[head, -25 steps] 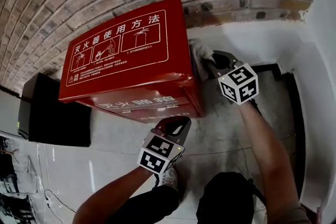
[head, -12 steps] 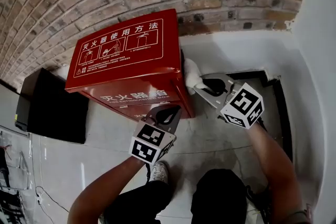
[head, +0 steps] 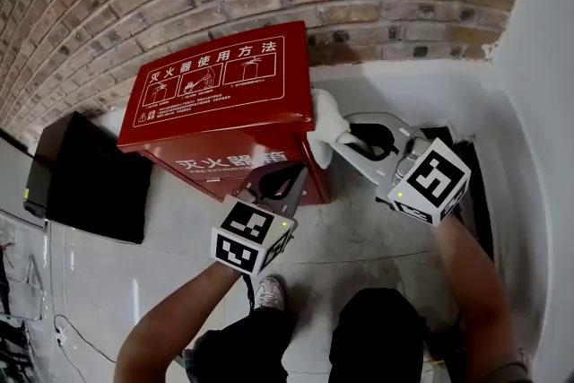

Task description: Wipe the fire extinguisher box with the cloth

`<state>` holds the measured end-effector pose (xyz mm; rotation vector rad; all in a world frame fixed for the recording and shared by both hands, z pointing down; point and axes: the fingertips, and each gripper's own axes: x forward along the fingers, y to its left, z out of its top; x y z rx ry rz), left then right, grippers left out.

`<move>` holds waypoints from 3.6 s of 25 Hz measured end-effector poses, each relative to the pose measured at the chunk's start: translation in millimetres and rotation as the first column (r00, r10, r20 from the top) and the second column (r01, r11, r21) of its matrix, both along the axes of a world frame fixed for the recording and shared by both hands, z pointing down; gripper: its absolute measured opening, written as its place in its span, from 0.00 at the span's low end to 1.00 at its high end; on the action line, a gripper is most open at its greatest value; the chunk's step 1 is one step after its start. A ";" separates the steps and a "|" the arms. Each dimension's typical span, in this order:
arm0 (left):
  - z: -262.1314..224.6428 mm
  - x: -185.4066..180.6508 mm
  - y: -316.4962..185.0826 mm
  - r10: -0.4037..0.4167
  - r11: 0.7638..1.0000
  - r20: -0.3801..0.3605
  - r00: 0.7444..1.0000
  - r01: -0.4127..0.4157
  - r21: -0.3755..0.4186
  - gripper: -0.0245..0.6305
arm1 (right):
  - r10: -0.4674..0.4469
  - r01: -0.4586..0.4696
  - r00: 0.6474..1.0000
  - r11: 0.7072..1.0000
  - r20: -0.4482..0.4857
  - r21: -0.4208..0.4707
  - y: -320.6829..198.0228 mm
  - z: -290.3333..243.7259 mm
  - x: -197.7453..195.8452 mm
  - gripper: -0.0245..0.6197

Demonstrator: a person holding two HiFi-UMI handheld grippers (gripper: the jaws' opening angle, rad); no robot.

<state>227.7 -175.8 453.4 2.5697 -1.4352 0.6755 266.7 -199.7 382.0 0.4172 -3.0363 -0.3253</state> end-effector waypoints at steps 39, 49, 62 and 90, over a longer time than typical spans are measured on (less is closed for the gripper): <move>-35.8 -200.2 54.4 -0.180 0.967 -0.056 0.982 0.166 -0.195 0.04 | 0.556 -0.672 0.739 0.644 -0.381 -0.366 -23.4 30.2 51.0 0.14; -110.1 -215.1 120.4 -0.183 0.966 -0.125 0.975 0.155 -0.206 0.04 | 0.518 -0.620 0.784 0.617 -0.342 -0.485 119.4 -19.9 -27.1 0.14; -165.9 -327.3 161.1 -0.061 0.976 -0.091 0.994 0.040 -0.216 0.04 | 0.388 -0.467 0.884 0.754 -0.260 -0.463 194.2 -103.3 -224.1 0.14; -85.9 -345.9 64.1 0.600 0.722 -0.360 0.714 -0.677 -0.139 0.40 | 0.694 -0.704 0.705 0.657 -0.150 -0.268 105.6 13.5 -381.4 0.15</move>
